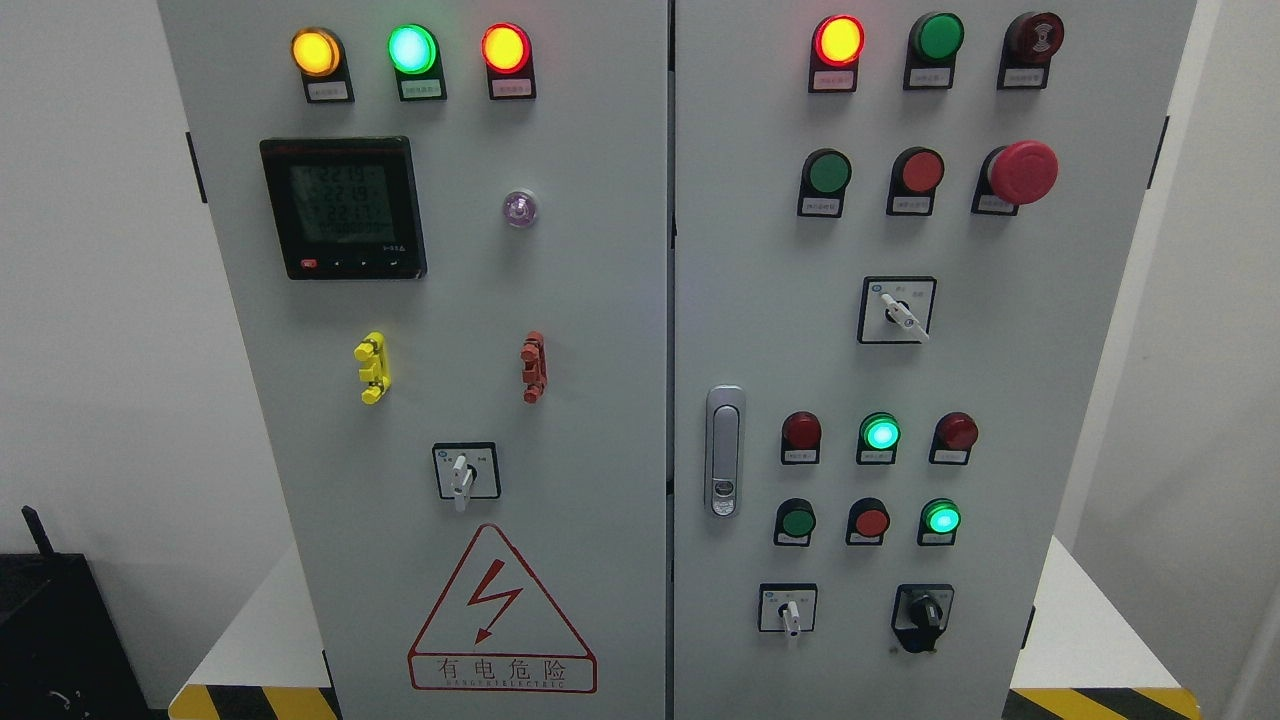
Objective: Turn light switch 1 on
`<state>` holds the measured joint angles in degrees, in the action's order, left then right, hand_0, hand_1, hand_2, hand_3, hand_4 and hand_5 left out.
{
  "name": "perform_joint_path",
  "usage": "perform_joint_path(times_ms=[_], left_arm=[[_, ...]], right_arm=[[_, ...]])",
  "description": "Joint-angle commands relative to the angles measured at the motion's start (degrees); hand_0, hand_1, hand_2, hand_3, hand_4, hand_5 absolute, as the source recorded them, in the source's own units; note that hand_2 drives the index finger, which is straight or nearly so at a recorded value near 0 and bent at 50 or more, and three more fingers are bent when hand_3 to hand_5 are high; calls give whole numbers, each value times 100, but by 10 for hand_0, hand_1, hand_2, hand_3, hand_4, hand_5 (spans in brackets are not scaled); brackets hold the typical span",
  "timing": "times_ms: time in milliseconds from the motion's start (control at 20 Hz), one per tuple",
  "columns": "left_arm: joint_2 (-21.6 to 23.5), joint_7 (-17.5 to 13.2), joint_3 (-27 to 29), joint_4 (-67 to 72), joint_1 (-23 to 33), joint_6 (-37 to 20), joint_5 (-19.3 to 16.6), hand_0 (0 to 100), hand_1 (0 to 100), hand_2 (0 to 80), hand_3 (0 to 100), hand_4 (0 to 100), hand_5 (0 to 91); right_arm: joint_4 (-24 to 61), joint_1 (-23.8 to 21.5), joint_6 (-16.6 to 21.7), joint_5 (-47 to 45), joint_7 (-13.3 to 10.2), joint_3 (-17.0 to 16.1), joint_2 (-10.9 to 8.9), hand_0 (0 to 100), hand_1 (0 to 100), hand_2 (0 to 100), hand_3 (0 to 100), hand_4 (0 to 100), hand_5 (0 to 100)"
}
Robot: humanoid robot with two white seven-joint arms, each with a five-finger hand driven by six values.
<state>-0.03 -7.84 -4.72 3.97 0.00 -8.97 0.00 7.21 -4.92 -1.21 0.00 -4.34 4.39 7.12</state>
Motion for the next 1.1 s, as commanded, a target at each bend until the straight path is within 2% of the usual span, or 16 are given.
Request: perform_joint_path(times_ms=[0, 200, 401, 651, 852, 1052], left_arm=[[-147, 2, 7, -37, -27, -8, -150, 236, 0, 0, 0, 0, 0], [-155, 20, -2, -37, -27, -8, -150, 236, 0, 0, 0, 0, 0], [-164, 318, -29, -194, 26, -69, -167, 235, 0, 0, 0, 0, 0], [-15, 345, -37, -2081, 834, 18, -237, 230, 0, 0, 0, 0, 0], [29, 310, 6, -2882, 1019, -104, -229, 228, 0, 0, 0, 0, 0], [38, 336, 225, -3848, 1248, -517, -229, 234, 0, 0, 0, 0, 0]], right_arm=[[0, 0, -2, -141, 3, 0, 0, 0, 0, 0, 0, 0, 0], [0, 0, -2, -141, 3, 0, 0, 0, 0, 0, 0, 0, 0], [0, 0, -2, -141, 3, 0, 0, 0, 0, 0, 0, 0, 0], [0, 0, -2, -141, 3, 0, 0, 0, 0, 0, 0, 0, 0], [0, 0, -2, -141, 3, 0, 0, 0, 0, 0, 0, 0, 0], [0, 0, -2, -141, 3, 0, 0, 0, 0, 0, 0, 0, 0]])
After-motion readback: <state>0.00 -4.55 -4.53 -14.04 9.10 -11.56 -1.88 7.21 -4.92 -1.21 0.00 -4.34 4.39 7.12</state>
